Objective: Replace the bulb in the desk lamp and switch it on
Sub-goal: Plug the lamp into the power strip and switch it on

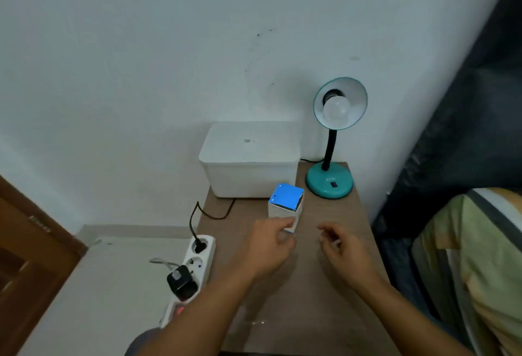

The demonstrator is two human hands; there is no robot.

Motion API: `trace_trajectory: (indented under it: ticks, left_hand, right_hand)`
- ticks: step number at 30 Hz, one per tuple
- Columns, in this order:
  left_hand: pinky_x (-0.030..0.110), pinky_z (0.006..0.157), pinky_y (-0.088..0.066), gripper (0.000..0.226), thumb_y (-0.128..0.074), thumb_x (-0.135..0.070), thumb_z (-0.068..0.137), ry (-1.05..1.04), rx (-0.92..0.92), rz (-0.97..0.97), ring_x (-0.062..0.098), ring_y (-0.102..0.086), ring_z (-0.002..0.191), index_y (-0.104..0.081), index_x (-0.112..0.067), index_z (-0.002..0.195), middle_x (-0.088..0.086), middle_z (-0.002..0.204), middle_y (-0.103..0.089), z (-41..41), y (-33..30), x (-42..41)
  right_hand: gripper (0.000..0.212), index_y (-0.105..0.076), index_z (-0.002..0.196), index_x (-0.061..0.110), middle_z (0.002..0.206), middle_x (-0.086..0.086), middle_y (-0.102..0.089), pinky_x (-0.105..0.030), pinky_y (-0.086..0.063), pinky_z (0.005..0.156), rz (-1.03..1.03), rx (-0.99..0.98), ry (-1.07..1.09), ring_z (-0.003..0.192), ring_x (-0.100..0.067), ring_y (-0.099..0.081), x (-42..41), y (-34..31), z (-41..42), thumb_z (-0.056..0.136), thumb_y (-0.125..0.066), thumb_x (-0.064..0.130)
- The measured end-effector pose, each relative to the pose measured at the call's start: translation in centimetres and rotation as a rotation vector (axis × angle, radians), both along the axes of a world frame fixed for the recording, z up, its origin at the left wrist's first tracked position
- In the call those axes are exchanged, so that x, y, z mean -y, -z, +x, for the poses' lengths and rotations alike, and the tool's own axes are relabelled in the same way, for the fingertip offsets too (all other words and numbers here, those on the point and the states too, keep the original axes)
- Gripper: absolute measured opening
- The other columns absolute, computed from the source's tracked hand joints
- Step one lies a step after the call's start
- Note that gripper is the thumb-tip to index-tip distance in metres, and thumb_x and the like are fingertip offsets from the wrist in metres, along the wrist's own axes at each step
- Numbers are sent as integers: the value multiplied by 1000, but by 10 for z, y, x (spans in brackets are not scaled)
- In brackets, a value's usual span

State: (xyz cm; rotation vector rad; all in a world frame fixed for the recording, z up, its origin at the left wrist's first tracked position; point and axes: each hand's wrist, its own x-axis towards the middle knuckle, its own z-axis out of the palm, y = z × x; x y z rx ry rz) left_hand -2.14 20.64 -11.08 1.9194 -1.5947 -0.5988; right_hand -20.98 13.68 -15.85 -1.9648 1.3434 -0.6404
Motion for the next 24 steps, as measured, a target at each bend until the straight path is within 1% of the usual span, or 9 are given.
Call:
trace_trajectory:
  ticks: [2,3,6,8,10,14,18,21,24]
  left_hand:
    - [22,105,-43,46,-61,-33,90,48,4,66,11,-58,126,-62,-26,135,-6,135,-64,-19,13,14]
    - [24,109,-41,49,-61,-35,90,70,0,90,11,-54,130,-59,-26,138,-6,139,-61,-26,18,21]
    - [26,113,-37,56,-62,-31,92,115,3,134,14,-49,135,-49,-24,146,-2,146,-55,-43,28,48]
    - [25,111,-35,59,-60,-30,94,121,12,146,16,-48,136,-44,-22,150,1,148,-53,-52,34,65]
    - [25,112,-32,61,-58,-29,94,117,-12,152,16,-46,137,-39,-22,152,1,151,-49,-59,39,79]
    - [32,120,-29,68,-57,-29,95,117,-16,173,16,-36,145,-29,-22,157,0,159,-38,-70,54,106]
    - [28,123,-19,69,-55,-26,95,113,33,116,16,-27,149,-26,-15,156,3,162,-31,-77,70,128]
    - [27,123,-10,74,-54,-25,96,73,51,100,16,-15,153,-17,-14,159,1,166,-20,-79,82,143]
    - [26,122,-6,77,-54,-20,94,48,78,66,19,-5,155,-13,-12,159,2,167,-14,-79,92,155]
  right_hand:
    - [32,-57,123,32,115,13,-60,-15,-44,82,10,-17,44,101,0,-54,10,2,-13,92,-59,24]
    - [33,-56,124,30,118,11,-60,-15,-44,85,8,-27,64,104,0,-54,15,3,-18,92,-59,24]
    - [38,-53,128,30,128,9,-58,-31,-48,98,6,-63,116,113,-6,-54,34,6,-30,91,-60,25]
    - [42,-51,131,29,132,7,-56,-34,-46,103,21,-69,125,117,-9,-53,47,9,-35,90,-60,25]
    - [45,-49,134,26,135,3,-54,-31,-41,105,21,-62,115,121,-12,-52,60,12,-37,90,-59,24]
    - [49,-46,139,22,139,1,-50,-21,-32,103,9,-50,94,124,-13,-48,86,17,-36,92,-58,22]
    - [54,-43,141,21,143,-1,-47,-25,-32,109,-24,-51,85,130,-14,-45,110,27,-34,90,-60,20]
    - [59,-39,144,22,150,-1,-40,-27,-27,114,-7,-74,99,137,-15,-37,127,35,-34,89,-59,18]
    - [61,-38,146,21,154,-1,-34,-28,-24,117,-41,-113,96,142,-15,-30,142,38,-33,88,-59,16]
